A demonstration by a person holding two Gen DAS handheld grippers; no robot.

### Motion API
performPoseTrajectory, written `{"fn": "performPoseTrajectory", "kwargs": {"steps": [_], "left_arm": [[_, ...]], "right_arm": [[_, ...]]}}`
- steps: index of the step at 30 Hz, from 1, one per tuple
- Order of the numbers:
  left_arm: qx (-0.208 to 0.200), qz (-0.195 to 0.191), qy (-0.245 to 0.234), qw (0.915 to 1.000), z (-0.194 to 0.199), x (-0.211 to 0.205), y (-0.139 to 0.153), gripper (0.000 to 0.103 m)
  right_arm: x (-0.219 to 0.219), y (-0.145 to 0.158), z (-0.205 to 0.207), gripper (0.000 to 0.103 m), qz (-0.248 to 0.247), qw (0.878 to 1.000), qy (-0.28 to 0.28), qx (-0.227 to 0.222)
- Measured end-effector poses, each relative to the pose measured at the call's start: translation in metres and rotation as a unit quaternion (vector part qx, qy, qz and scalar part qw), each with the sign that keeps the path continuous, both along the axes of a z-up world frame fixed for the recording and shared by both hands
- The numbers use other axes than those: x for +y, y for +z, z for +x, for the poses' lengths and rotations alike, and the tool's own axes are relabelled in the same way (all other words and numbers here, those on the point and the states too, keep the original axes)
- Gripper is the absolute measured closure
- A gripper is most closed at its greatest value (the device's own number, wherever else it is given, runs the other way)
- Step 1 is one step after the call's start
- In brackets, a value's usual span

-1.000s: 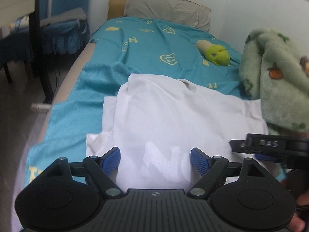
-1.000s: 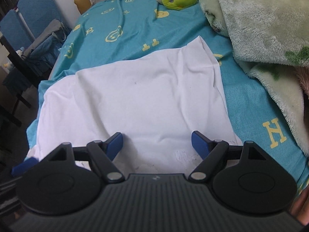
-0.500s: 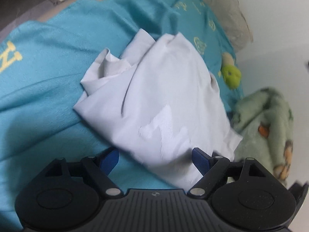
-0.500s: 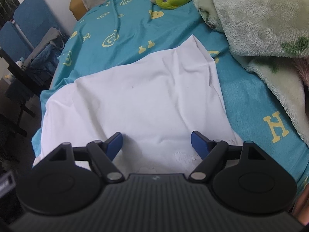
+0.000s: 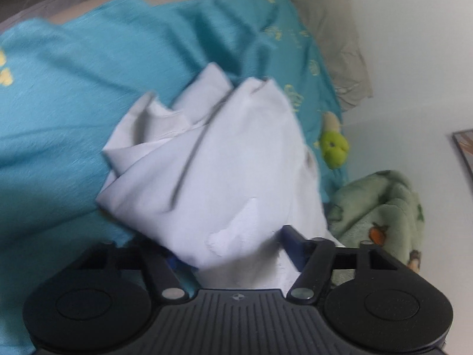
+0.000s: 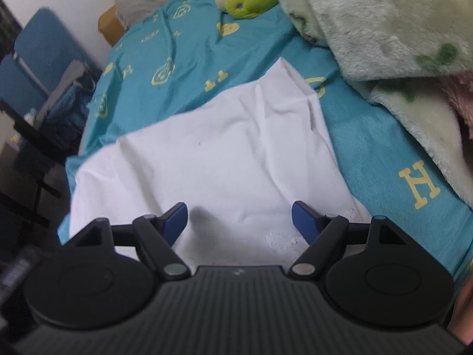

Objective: Fold clothes
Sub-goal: 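Grasp the folded shirt edges with both grippers and lift it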

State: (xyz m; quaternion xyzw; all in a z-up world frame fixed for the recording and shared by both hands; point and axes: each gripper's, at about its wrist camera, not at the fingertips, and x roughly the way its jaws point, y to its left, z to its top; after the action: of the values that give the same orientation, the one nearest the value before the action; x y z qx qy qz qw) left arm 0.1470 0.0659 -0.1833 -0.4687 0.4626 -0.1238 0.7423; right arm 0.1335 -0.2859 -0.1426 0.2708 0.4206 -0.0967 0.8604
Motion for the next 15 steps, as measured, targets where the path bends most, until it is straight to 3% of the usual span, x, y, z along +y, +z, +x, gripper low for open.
{"fn": "performPoseTrajectory", "kwargs": {"steps": [2, 5, 8, 13, 15], "left_arm": [[0.008, 0.0, 0.003, 1.0, 0.001, 0.0, -0.004, 0.053], [-0.009, 0.001, 0.0, 1.0, 0.002, -0.004, 0.001, 0.072], [-0.028, -0.008, 0.0, 0.9996, 0.001, -0.004, 0.007, 0.081], [-0.052, -0.044, 0.003, 0.9977, -0.003, -0.002, 0.013, 0.085], [-0.06, -0.052, 0.004, 0.9968, -0.005, -0.003, 0.014, 0.086]], "right_arm": [[-0.007, 0.008, -0.01, 0.023, 0.04, 0.999, -0.02, -0.017], [-0.015, 0.01, -0.027, 0.023, 0.162, 0.986, -0.03, -0.032], [-0.011, -0.009, -0.038, 0.021, 0.291, 0.956, -0.033, -0.01], [0.002, -0.06, -0.045, 0.021, 0.439, 0.893, -0.089, 0.045], [0.0, -0.067, -0.045, 0.021, 0.441, 0.889, -0.116, 0.037]]}}
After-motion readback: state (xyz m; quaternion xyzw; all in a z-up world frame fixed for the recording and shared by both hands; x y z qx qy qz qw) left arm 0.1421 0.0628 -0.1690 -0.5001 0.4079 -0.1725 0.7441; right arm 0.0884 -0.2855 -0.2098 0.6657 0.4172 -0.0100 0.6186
